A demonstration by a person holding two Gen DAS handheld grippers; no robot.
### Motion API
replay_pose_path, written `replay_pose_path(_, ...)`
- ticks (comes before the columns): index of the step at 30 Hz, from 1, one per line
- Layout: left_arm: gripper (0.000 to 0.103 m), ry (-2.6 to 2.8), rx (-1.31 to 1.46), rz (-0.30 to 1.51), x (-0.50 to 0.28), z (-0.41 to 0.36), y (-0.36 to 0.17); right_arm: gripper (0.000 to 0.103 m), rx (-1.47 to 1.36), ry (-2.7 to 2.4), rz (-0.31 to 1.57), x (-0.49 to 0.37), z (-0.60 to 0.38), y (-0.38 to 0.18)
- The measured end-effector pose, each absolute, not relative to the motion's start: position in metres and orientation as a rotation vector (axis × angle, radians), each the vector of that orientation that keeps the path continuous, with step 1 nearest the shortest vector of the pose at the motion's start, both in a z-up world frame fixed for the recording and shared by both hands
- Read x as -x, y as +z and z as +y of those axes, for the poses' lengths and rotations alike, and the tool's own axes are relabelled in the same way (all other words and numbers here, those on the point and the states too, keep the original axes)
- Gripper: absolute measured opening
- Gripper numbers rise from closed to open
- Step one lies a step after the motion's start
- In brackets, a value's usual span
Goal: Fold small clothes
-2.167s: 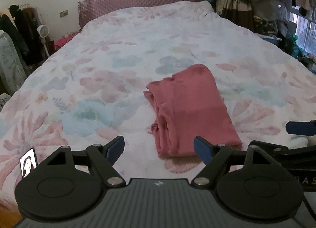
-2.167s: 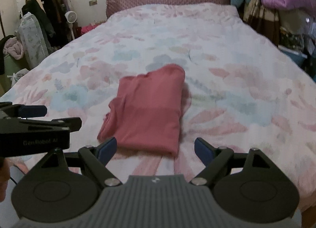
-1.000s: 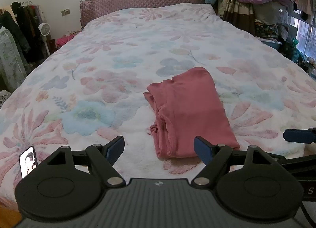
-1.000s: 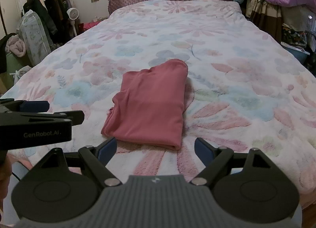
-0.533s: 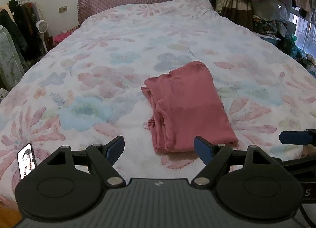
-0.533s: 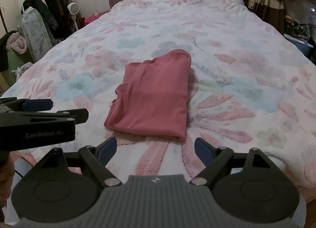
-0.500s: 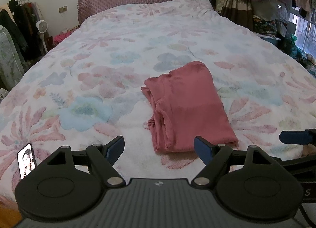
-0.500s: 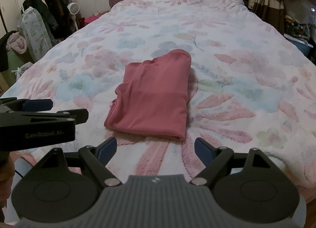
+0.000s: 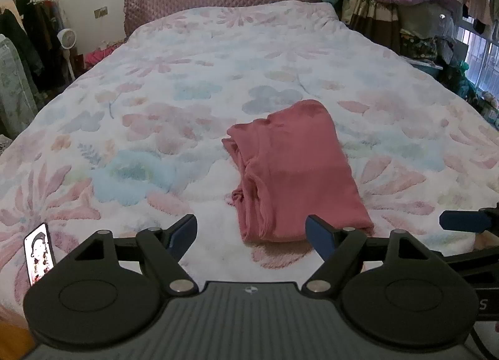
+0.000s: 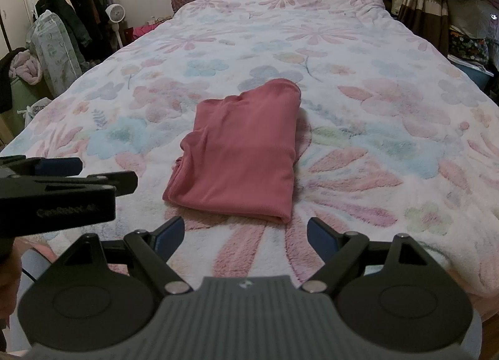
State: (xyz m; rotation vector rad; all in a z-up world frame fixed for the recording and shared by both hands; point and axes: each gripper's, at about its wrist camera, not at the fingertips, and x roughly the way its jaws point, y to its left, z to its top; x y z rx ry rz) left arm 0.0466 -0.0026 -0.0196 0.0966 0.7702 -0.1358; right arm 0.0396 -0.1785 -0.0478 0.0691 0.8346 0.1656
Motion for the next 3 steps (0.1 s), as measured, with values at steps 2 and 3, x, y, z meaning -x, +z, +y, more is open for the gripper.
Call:
replay_pose_path(2, 0.092, -0.137, -0.095, 0.770, -0.0469, -0.0021, -0.0195, 0.082, -0.070, 0.167, 0.837, -0.0396, -0.1785, -0.0479)
replay_pose_path(3, 0.092, -0.137, -0.096, 0.772, -0.0469, -0.0023, -0.0196, 0.082, -0.070, 0.167, 0.837, -0.0396, -0.1785, -0.0477)
